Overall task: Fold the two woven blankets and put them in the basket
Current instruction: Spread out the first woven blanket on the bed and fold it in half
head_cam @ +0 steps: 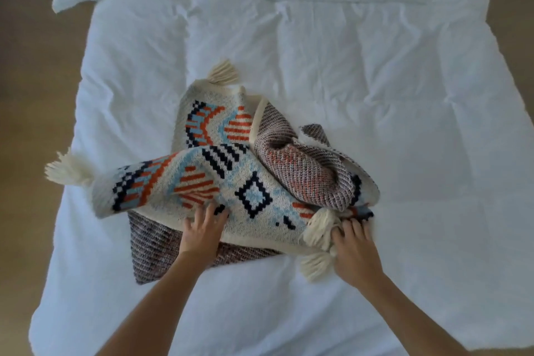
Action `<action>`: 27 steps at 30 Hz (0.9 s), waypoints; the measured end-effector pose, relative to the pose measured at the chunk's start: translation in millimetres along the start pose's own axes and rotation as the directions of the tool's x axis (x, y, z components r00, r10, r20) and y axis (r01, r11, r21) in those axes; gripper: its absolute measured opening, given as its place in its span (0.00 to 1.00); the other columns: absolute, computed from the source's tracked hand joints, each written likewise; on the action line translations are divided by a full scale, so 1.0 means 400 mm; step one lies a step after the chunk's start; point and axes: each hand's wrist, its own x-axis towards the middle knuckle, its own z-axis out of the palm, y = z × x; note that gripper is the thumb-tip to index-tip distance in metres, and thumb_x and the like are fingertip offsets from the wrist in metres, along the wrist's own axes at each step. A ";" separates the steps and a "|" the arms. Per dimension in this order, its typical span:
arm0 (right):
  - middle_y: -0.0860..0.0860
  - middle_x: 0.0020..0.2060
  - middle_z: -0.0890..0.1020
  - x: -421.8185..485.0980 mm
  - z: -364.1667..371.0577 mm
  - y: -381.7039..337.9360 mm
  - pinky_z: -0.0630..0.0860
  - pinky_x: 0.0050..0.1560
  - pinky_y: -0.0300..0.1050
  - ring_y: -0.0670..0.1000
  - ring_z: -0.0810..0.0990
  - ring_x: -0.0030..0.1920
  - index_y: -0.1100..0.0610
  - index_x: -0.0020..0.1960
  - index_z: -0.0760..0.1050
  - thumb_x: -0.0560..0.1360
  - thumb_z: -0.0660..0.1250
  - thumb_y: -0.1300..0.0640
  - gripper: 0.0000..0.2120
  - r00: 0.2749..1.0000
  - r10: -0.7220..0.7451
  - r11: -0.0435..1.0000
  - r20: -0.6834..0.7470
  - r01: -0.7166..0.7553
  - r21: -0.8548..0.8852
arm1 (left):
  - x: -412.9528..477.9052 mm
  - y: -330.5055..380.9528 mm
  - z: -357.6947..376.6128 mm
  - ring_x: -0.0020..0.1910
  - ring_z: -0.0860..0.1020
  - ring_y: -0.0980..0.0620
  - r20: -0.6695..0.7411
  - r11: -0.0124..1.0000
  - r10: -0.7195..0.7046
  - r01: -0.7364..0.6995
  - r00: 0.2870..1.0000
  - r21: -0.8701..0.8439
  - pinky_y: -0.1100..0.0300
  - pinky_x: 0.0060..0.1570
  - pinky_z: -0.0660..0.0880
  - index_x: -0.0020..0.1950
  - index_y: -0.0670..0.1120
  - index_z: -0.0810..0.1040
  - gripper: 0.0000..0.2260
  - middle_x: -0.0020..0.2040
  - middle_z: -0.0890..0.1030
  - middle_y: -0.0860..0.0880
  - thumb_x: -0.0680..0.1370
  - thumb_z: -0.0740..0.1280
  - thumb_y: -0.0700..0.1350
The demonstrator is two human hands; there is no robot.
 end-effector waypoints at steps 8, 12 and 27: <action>0.59 0.46 0.78 0.013 0.022 -0.234 0.75 0.49 0.57 0.60 0.77 0.47 0.54 0.63 0.71 0.58 0.78 0.54 0.35 0.999 0.053 0.994 0.012 -0.054 0.094 | 0.021 -0.027 -0.044 0.55 0.79 0.46 -0.018 0.972 0.100 -0.102 0.995 -0.210 0.50 0.57 0.76 0.69 0.47 0.67 0.20 0.57 0.79 0.47 0.79 0.58 0.34; 0.58 0.38 0.78 0.037 0.010 -0.233 0.75 0.38 0.53 0.60 0.77 0.39 0.57 0.39 0.80 0.58 0.76 0.62 0.11 0.987 0.157 0.987 0.020 -0.158 0.043 | -0.003 0.007 -0.060 0.31 0.72 0.54 0.126 0.924 0.160 -0.104 0.979 -0.369 0.63 0.27 0.70 0.67 0.45 0.65 0.15 0.39 0.73 0.51 0.81 0.53 0.36; 0.61 0.44 0.79 -0.009 0.034 0.381 0.73 0.38 0.56 0.64 0.74 0.43 0.66 0.33 0.81 0.49 0.79 0.70 0.15 0.989 0.143 0.989 -0.021 -0.144 -0.040 | -0.057 0.657 -0.080 0.44 0.77 0.44 0.252 0.837 0.223 -0.053 0.942 -0.545 0.55 0.42 0.74 0.60 0.42 0.71 0.12 0.50 0.77 0.43 0.82 0.54 0.45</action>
